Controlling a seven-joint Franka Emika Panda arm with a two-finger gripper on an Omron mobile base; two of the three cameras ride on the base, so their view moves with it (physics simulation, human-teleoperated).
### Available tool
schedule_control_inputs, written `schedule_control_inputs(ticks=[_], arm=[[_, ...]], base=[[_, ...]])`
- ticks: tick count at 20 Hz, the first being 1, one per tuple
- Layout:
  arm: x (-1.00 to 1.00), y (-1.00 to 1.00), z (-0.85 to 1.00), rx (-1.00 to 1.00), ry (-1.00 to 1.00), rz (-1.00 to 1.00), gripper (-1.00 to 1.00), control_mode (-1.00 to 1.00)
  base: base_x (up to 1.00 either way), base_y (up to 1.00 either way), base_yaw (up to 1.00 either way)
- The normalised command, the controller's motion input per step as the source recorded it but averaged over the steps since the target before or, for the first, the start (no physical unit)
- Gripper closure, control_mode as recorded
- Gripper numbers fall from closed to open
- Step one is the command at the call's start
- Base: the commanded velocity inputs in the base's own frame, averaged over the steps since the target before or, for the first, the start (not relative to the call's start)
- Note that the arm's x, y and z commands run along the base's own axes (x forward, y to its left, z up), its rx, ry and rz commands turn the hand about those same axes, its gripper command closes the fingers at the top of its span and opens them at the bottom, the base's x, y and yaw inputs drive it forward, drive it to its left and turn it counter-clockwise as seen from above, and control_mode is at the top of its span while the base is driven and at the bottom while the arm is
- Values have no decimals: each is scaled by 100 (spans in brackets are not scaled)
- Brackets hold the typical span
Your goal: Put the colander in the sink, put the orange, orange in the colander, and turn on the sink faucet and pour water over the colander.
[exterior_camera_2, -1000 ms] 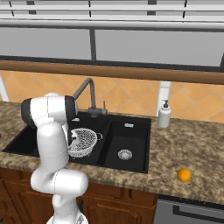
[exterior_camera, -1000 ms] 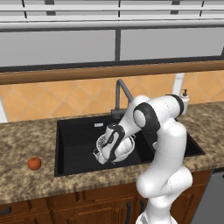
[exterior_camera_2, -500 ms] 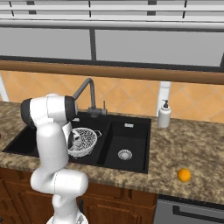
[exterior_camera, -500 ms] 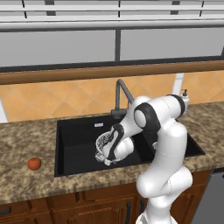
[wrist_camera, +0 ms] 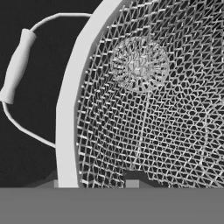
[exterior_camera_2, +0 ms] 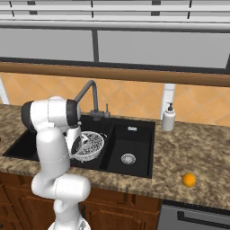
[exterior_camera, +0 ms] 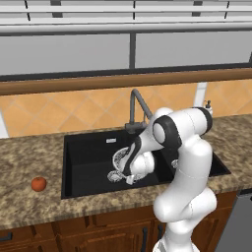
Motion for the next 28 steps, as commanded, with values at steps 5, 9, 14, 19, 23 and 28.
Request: schedule_control_inputs(ticks=[5,9,14,19,23,28], arm=[[0,-15,0,0,0,-1,100,-100],[0,-7,0,0,0,-1,100,-100],[-3,0,0,0,0,-3,100,-100],[-14,0,0,0,0,-7,100,-100],[-8,0,0,0,0,-6,100,-100],[-12,0,0,0,0,-4,100,-100]], base=[[0,0,0],[0,0,0],[0,0,0],[0,0,0],[0,0,0],[0,0,0]])
